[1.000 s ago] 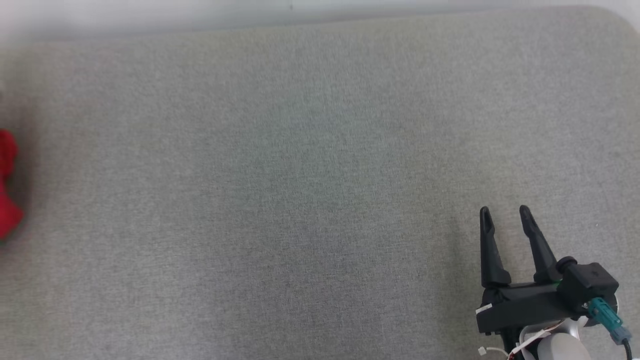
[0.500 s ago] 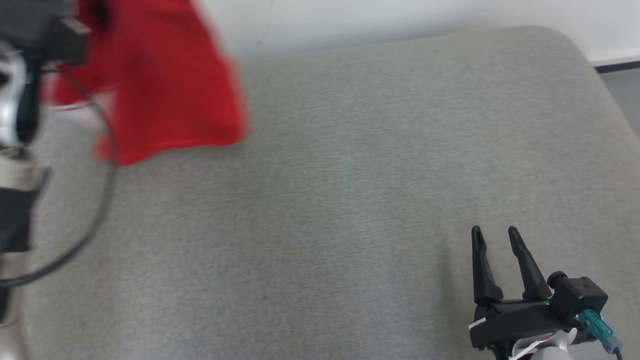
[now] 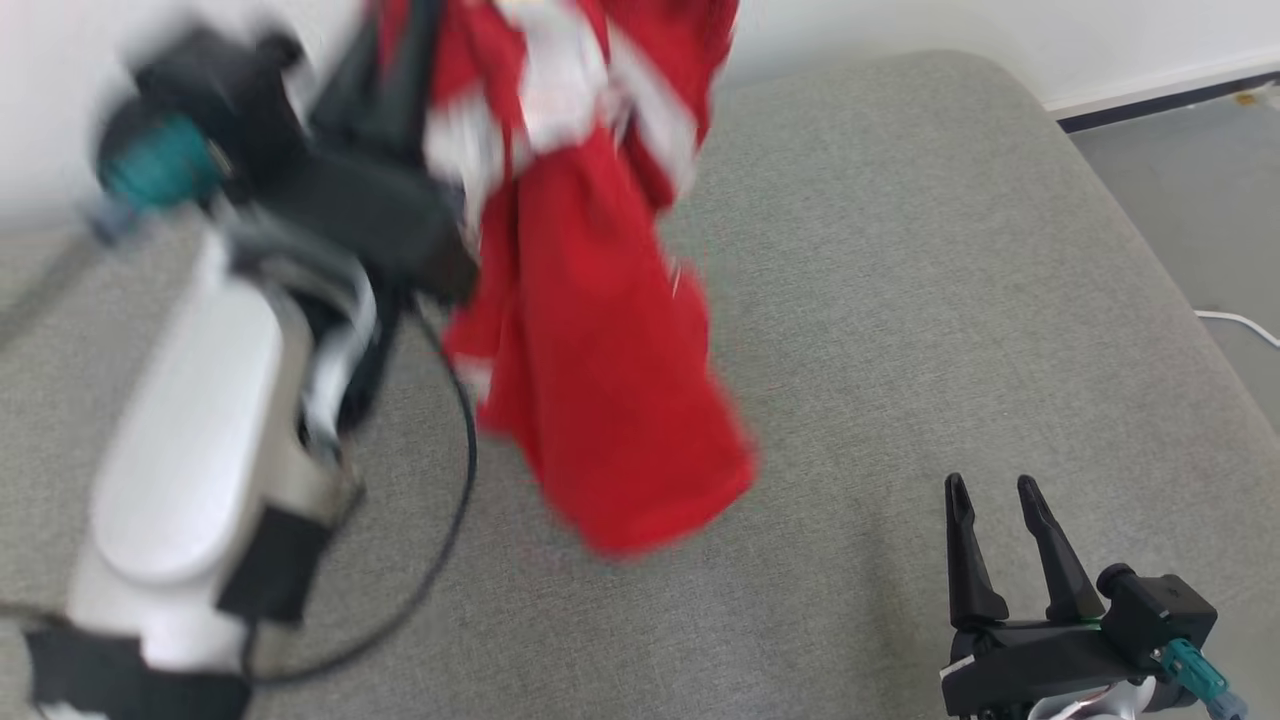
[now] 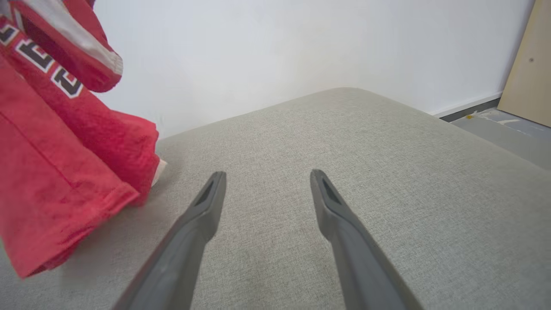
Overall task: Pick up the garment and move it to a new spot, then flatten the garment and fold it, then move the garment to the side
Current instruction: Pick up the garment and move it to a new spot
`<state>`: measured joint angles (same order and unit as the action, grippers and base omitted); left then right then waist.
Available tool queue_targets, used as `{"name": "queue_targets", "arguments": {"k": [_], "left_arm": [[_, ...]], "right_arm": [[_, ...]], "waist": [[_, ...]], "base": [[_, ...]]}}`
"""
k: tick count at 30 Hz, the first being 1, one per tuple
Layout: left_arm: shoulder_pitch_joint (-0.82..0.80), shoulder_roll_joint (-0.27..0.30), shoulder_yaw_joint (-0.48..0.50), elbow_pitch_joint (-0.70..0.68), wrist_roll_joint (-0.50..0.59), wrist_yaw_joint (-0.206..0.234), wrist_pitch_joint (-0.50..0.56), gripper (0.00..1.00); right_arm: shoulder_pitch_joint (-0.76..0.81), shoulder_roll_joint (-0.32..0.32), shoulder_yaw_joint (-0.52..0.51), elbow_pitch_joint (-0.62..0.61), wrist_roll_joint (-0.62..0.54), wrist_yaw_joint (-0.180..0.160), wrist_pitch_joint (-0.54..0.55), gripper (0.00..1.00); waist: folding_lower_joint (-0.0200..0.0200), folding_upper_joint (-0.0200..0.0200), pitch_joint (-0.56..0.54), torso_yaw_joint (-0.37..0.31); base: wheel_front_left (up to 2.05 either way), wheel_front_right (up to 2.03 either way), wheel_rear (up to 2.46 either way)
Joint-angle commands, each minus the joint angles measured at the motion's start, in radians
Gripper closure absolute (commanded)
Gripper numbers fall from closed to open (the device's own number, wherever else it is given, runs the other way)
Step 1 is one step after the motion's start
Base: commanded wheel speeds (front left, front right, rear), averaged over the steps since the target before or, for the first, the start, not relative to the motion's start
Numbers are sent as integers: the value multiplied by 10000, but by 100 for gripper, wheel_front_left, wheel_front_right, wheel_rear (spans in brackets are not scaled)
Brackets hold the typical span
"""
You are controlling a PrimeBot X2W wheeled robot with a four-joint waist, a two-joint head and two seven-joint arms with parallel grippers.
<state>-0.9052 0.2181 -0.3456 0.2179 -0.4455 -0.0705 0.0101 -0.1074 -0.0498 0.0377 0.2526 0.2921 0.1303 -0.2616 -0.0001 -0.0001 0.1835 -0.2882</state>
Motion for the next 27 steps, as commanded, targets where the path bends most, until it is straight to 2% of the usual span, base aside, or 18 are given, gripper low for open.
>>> {"name": "queue_targets", "arguments": {"k": [1, 6, 8, 12, 13, 14, 20, 27], "left_arm": [[648, 18, -66, 65, -52, 104, -160, 100], [2577, -20, -134, 368, -221, 422, -543, 100], [3192, 104, -224, 615, -146, 447, -705, 100], [4136, -31, -404, 1085, -282, 434, -995, 100], [4228, -38, -478, 1161, -198, 390, -1127, 64], [4313, -61, -585, 1233, -106, 382, -1247, 0], [4359, -256, -754, 1214, 33, 241, -2087, 0], [4674, -111, -341, 556, 251, 471, -2662, 0]], "right_arm": [[80, -9, -14, -43, -20, 8, -49, 0], [32, -10, 12, -36, -16, 8, -50, 0], [20, -9, 70, 3, -15, 8, -50, 0], [-8, -12, 42, 57, -80, 8, -50, 0], [-16, -9, 54, 68, -95, 8, -50, 0], [-17, -9, 51, 88, -122, 8, -50, 0], [3, -13, 4, 117, -220, 8, -51, 0], [261, -12, -134, -81, -420, 8, -49, 0]], "waist": [[1, 1, -14, -40], [1, 1, 64, -87], [1, 1, 101, -93], [1, 1, 151, -4], [1, 1, 160, 27], [1, 1, 150, 79], [1, 1, -103, 409], [1, 1, -618, 1055]], "base": [[0, 0, 0], [0, 0, 0], [0, 0, 0], [0, 0, 0], [0, 0, 0], [0, 0, 0], [0, 0, 0], [0, 0, 0]]}}
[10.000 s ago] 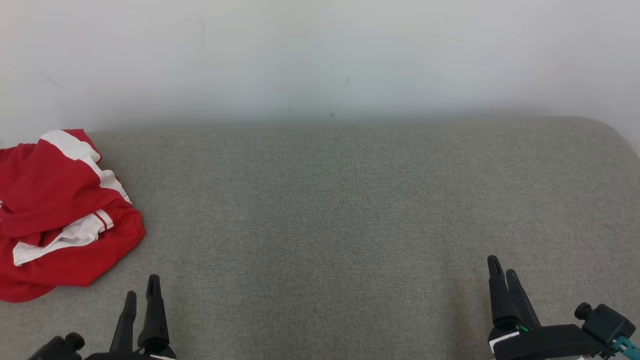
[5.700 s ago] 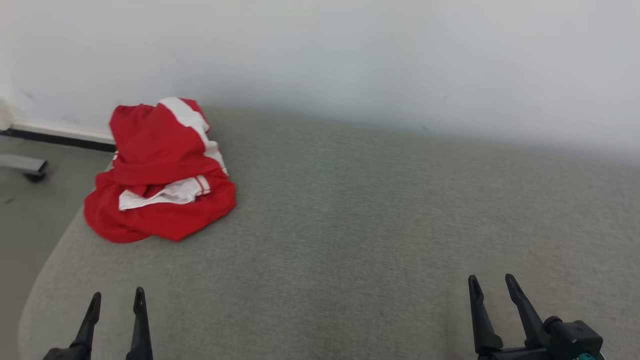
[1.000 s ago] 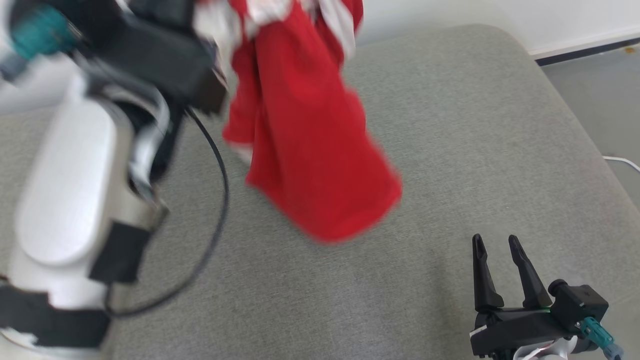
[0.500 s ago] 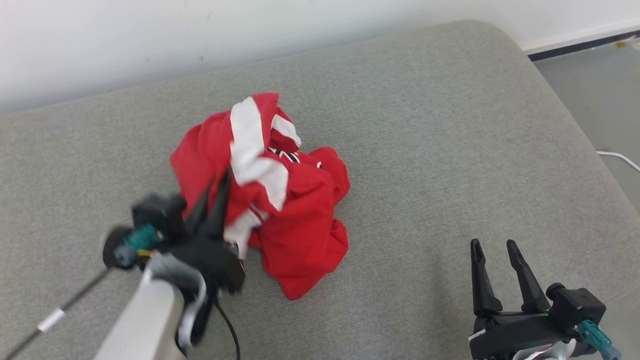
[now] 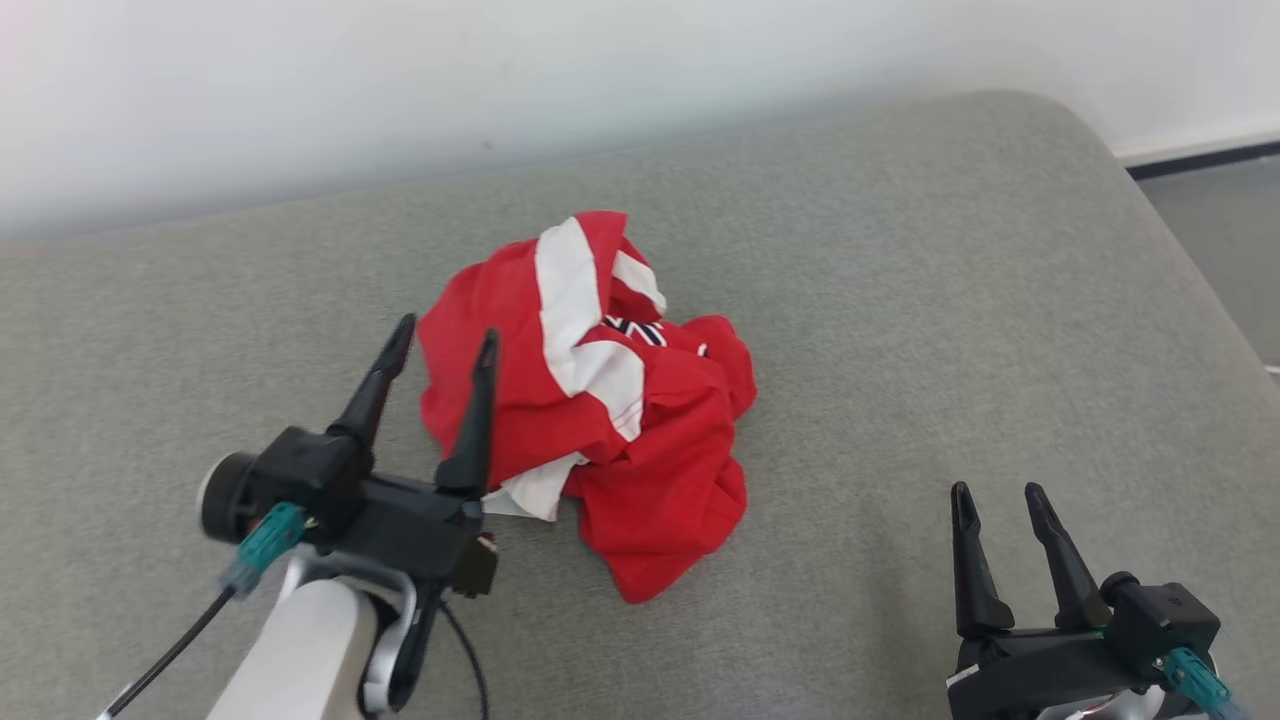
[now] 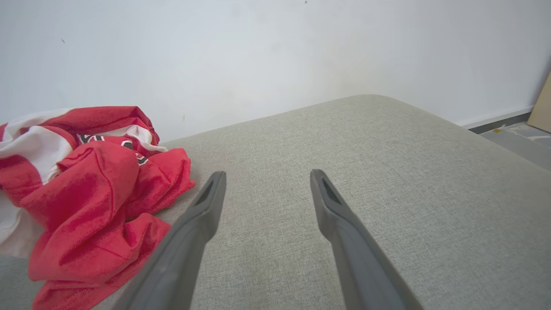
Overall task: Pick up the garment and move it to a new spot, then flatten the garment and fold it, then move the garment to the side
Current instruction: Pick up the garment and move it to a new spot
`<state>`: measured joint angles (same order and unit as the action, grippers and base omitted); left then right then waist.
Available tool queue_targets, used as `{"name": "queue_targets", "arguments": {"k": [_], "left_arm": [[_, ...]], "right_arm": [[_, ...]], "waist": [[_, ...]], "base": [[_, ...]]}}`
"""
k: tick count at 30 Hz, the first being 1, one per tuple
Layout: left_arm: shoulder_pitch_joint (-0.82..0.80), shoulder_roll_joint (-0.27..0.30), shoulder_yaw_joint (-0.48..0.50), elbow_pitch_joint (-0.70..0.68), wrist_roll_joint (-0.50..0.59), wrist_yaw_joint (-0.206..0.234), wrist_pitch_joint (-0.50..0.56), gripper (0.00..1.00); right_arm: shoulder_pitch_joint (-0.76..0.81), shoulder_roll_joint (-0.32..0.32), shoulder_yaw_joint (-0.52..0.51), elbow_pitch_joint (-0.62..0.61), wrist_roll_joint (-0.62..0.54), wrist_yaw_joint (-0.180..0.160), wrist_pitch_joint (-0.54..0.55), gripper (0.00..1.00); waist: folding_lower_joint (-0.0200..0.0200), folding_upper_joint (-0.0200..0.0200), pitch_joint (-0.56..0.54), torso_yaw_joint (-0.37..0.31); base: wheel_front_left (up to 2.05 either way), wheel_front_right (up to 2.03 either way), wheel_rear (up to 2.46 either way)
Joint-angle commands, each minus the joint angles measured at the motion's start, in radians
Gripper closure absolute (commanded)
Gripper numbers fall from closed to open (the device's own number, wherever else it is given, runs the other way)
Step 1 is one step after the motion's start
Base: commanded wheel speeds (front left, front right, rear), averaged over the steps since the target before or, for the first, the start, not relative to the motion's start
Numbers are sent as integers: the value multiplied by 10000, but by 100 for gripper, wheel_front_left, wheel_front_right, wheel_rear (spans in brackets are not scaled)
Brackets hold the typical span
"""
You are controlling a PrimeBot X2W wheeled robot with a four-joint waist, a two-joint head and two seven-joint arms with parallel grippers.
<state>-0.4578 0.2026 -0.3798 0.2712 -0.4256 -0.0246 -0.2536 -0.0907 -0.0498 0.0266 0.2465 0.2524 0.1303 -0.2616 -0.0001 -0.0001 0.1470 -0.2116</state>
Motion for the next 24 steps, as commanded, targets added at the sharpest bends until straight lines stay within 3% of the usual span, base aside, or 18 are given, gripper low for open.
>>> {"name": "queue_targets", "arguments": {"k": [1, 15, 24], "left_arm": [[262, 108, 93, -90, 90, 77, -54, 0], [3365, 832, 2943, -2661, 1047, 151, -120, 0], [5291, 19, 4413, -3408, 1456, -118, -122, 0]], "right_arm": [[107, -12, -47, -65, -62, 8, -49, 0], [547, -10, -197, -572, -290, 8, -36, 0], [727, -12, -219, -590, -377, 8, -31, 0]], "waist": [[1, 1, -302, 370], [1, 1, -880, 1176], [1, 1, -1080, 1461]], "base": [[0, 0, 0], [0, 0, 0], [0, 0, 0]]}}
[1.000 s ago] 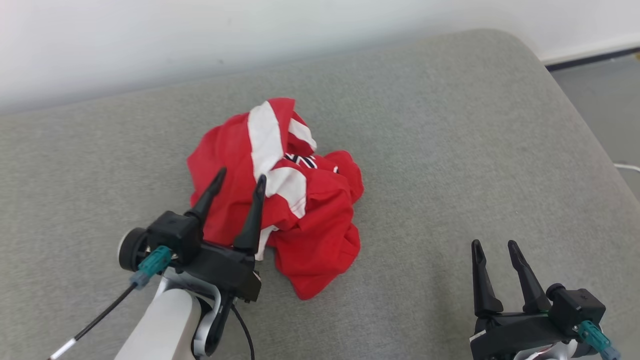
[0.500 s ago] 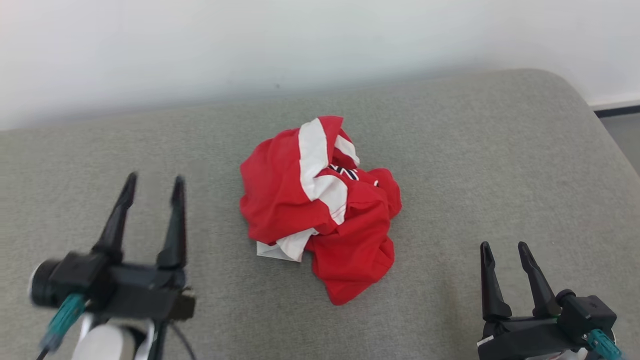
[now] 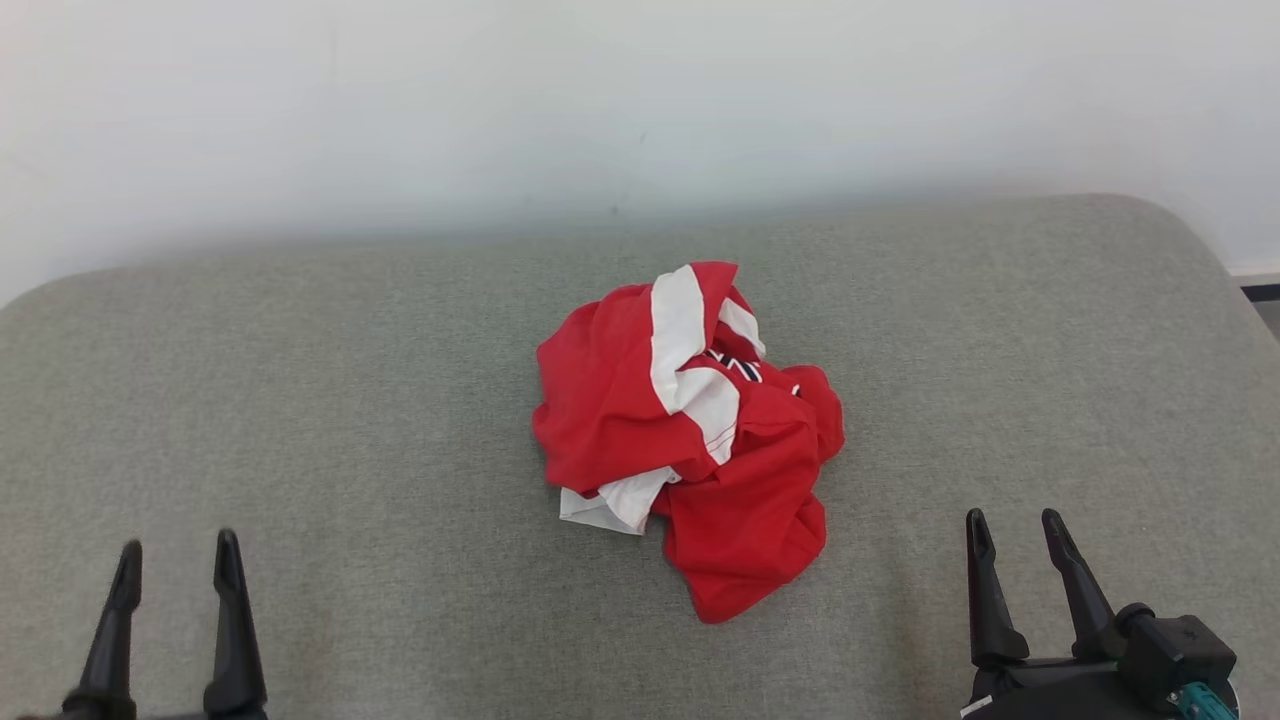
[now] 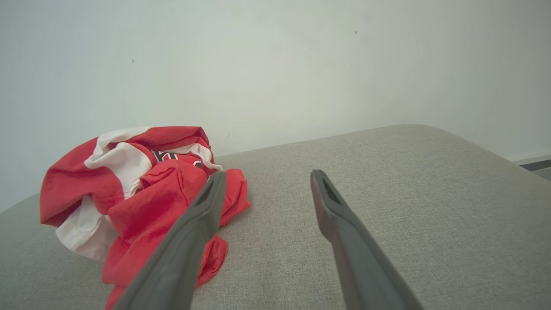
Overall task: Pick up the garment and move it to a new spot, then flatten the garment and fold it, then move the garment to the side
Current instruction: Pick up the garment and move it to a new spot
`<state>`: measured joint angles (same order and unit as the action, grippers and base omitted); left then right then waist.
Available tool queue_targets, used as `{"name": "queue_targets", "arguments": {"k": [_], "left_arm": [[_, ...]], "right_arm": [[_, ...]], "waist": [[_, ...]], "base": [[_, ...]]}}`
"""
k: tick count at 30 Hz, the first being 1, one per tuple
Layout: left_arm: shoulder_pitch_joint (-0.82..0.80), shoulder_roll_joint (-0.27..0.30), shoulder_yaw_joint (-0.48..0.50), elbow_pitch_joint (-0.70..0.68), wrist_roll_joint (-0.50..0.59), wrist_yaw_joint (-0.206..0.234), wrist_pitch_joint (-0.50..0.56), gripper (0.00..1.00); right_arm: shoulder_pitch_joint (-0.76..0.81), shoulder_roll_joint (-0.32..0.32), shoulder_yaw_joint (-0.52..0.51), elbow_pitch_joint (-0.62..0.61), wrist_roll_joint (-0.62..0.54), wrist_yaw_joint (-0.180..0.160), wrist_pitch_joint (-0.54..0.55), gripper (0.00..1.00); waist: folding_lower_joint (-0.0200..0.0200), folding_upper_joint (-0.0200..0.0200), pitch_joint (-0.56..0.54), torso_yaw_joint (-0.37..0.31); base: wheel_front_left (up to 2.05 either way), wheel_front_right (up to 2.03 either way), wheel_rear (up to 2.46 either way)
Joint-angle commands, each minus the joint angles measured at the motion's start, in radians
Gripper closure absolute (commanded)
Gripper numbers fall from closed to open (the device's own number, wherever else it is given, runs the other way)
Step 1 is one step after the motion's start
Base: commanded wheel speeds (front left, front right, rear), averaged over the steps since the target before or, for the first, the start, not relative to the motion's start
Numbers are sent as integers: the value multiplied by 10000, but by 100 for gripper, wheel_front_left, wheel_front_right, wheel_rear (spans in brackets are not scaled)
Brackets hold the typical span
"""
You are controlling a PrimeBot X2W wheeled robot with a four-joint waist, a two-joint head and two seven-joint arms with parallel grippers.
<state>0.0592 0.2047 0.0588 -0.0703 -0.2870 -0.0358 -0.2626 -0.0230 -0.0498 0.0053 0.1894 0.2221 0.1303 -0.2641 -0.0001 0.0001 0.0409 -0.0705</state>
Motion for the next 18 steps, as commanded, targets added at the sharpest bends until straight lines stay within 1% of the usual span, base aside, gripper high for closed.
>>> {"name": "queue_targets", "arguments": {"k": [1, 4, 9, 18], "left_arm": [[223, -125, 109, -5, 126, -94, -32, 0], [475, -463, 292, 112, 302, -255, -32, 0], [620, -839, 510, 281, 506, -514, -33, 0], [386, -1082, 782, 493, 675, -773, -33, 0]], "right_arm": [[55, -12, -12, -8, -87, 8, -8, 0], [100, -13, 13, 48, -108, 8, -6, 0], [154, -12, -17, 124, -140, 8, -6, 0], [103, -12, 93, 225, -135, 8, -8, 0]], "waist": [[1, -1, -18, 81], [1, -1, -20, 156], [1, -1, -54, 232], [1, -1, -104, 189]], "base": [[0, 0, 0], [0, 0, 0], [0, 0, 0], [0, 0, 0]]}}
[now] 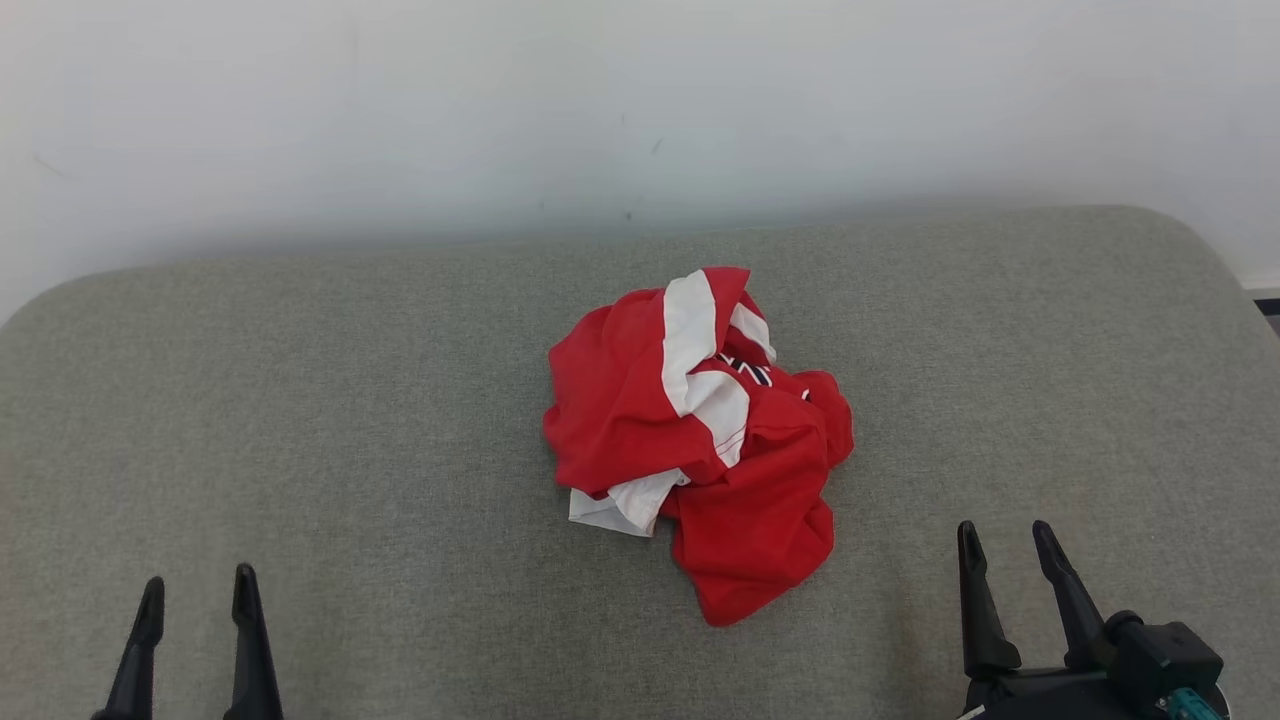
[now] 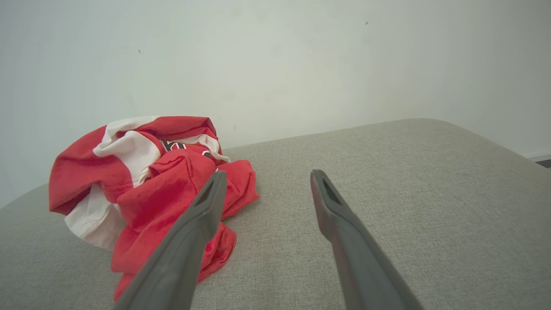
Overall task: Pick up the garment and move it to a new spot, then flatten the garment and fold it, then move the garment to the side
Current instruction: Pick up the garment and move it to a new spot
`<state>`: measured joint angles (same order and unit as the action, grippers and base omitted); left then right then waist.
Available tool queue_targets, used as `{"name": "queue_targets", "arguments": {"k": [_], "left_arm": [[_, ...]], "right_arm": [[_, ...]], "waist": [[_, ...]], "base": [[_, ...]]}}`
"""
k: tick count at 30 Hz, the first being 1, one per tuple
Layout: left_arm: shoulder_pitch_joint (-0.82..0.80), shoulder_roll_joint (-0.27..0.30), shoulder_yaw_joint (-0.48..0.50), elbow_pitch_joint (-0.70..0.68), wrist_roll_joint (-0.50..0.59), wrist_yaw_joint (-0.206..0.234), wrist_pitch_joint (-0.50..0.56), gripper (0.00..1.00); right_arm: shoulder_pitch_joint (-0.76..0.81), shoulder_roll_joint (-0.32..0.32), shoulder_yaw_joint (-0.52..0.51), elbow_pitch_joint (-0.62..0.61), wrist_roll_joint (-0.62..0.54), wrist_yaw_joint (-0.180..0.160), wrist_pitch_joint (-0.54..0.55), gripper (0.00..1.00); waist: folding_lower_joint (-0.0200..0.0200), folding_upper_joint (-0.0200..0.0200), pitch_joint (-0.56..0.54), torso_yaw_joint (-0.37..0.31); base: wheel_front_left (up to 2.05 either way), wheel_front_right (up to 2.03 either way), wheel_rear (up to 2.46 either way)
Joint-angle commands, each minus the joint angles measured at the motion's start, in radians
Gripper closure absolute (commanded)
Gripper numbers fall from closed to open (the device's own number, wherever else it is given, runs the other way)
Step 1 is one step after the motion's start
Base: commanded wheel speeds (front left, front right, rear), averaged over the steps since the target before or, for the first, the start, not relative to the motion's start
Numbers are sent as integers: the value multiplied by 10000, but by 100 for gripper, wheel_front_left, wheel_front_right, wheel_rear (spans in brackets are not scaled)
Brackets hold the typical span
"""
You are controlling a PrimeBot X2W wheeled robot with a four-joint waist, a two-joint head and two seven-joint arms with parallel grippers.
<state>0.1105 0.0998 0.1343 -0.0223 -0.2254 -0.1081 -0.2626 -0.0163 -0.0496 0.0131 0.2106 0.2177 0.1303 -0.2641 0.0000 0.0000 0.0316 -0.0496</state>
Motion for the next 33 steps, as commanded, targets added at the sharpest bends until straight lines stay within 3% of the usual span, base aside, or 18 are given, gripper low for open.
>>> {"name": "queue_targets", "arguments": {"k": [1, 11, 18, 25, 33], "left_arm": [[-206, -50, 15, 12, 68, -60, -33, 0], [-2073, 265, -1053, 191, 137, -235, -33, 0], [-3795, 917, -2809, 1266, -379, -216, 273, 0], [-4497, 1436, -3999, 2201, -900, -219, 925, 0], [-4753, 1744, -4616, 2907, -1299, -220, 1369, 0]], "right_arm": [[27, -13, 23, 20, -90, 8, -6, 0], [-131, -12, 130, 63, 124, 8, -6, 0], [-368, -12, 214, 168, 504, 8, -6, 0], [-474, -13, 207, 228, 770, 8, -6, 0], [-599, -12, 156, 210, 897, 8, -6, 0]], "waist": [[0, 0, -9, -45], [0, 0, 239, -561], [0, 0, 721, -1350], [0, 0, 1096, -1933], [0, 0, 1325, -2346]], "base": [[0, 0, 0], [0, 0, 0], [0, 0, 0], [0, 0, 0], [0, 0, 0]]}}
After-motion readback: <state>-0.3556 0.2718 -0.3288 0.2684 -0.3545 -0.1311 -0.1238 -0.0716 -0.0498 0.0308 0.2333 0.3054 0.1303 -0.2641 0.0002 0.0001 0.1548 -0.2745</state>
